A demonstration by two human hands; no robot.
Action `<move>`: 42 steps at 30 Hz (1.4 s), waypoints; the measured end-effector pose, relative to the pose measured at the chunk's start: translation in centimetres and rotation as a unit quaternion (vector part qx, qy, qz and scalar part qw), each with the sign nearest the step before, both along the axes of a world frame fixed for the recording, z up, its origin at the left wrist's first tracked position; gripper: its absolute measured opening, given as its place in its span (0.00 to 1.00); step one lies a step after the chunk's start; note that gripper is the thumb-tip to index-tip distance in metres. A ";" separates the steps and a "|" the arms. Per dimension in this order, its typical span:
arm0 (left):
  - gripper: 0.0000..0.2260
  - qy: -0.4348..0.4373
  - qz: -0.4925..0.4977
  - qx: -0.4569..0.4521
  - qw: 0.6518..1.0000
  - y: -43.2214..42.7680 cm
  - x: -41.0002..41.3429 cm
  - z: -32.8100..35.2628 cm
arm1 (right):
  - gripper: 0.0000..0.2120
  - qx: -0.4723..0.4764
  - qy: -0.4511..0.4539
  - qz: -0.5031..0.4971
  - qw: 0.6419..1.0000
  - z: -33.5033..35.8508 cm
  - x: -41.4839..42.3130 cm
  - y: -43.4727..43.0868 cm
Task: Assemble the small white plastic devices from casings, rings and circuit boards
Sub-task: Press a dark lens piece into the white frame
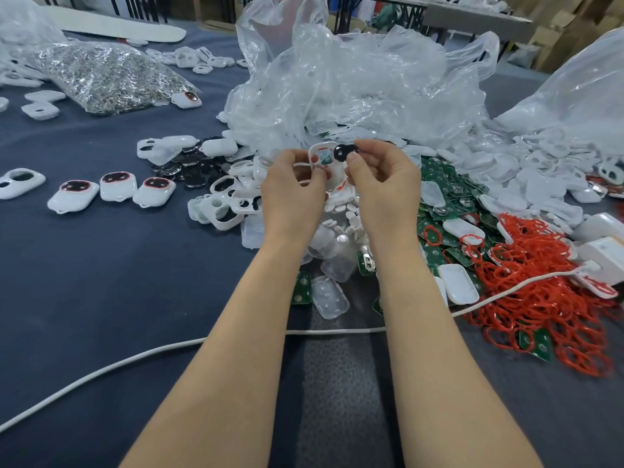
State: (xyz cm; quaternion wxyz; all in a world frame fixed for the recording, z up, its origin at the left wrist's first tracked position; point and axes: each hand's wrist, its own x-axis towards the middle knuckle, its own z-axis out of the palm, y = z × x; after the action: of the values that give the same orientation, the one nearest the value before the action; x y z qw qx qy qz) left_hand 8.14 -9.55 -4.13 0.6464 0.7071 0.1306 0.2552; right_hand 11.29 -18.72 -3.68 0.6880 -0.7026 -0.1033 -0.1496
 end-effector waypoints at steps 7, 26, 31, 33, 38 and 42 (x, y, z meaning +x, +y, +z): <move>0.09 -0.045 0.000 0.043 0.998 -0.5 0.0 -0.3 | 0.06 -0.131 -0.147 -0.111 0.974 -0.7 -1.1 1.3; 0.08 -0.022 -0.095 -0.069 0.993 -0.4 0.2 -0.2 | 0.07 -0.027 -0.001 0.004 1.000 -0.4 -0.3 0.5; 0.01 -0.022 -0.096 -0.098 0.990 -0.3 0.3 -0.3 | 0.14 -0.068 -0.025 0.009 0.997 -0.4 -0.5 0.5; 0.02 -0.017 -0.065 -0.087 0.994 -0.3 0.4 -0.3 | 0.16 -0.087 -0.035 0.011 0.996 -0.4 -0.5 0.5; 0.08 -0.004 -0.007 -0.045 0.999 0.0 0.6 -0.3 | 0.10 -0.049 -0.017 -0.043 0.998 -0.3 -0.1 0.1; 0.04 0.000 -0.032 -0.053 0.998 0.0 0.5 -0.4 | 0.06 -0.057 0.021 0.001 0.998 -0.6 0.2 -0.2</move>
State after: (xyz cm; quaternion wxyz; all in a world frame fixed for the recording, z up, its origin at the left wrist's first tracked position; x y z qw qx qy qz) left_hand 8.68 -9.51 -4.57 0.6910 0.6754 0.1214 0.2274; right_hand 11.52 -18.93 -4.24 0.6494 -0.7432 -0.0980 -0.1280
